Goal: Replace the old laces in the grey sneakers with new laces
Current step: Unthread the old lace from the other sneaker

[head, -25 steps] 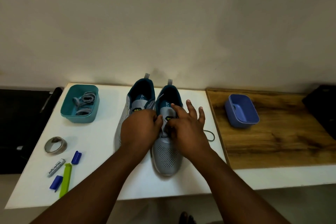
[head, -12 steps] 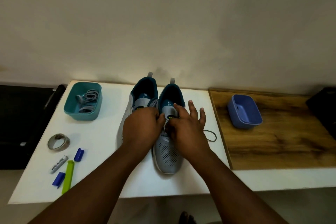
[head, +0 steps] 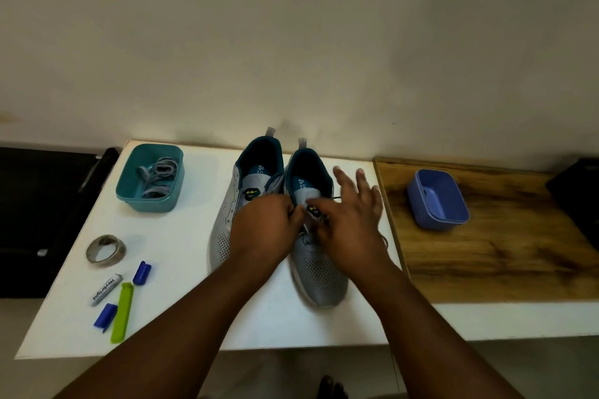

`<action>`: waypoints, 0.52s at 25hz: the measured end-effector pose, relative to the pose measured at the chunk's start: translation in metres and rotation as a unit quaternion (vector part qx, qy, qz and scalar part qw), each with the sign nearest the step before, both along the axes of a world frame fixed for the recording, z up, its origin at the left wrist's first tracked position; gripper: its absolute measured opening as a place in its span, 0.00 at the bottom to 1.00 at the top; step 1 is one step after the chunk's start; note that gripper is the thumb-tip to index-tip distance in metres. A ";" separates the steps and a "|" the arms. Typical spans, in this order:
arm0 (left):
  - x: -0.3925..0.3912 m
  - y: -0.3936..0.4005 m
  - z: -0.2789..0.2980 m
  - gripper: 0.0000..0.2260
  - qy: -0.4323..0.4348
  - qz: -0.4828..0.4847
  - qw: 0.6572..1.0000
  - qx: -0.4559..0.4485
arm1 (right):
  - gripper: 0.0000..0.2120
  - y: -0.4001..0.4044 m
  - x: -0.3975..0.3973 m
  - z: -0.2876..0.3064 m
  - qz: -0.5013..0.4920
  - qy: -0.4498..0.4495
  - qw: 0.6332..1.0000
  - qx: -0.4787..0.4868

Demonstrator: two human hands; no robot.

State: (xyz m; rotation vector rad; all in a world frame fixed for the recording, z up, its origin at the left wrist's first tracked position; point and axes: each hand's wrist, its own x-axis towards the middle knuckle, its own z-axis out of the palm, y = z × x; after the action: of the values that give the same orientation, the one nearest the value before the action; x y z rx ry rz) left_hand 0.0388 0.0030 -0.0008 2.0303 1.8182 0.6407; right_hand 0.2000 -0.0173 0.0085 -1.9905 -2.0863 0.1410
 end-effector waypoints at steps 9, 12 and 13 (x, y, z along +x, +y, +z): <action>-0.003 0.003 -0.005 0.17 -0.043 -0.008 0.999 -0.008 | 0.25 -0.001 -0.007 -0.014 -0.026 -0.047 0.998 0.020; -0.004 0.000 -0.005 0.18 -0.036 -0.004 0.999 -0.007 | 0.13 0.000 -0.006 -0.009 -0.064 0.036 0.994 0.076; -0.005 -0.001 -0.005 0.17 -0.033 0.001 0.999 -0.010 | 0.10 0.002 -0.001 -0.006 -0.100 0.108 0.983 0.114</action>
State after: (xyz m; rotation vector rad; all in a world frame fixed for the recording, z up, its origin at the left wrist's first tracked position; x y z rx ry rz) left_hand 0.0335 0.0023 -0.0063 1.9709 1.7822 0.6794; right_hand 0.1985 -0.0152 0.0025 -1.9359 -1.6793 0.0713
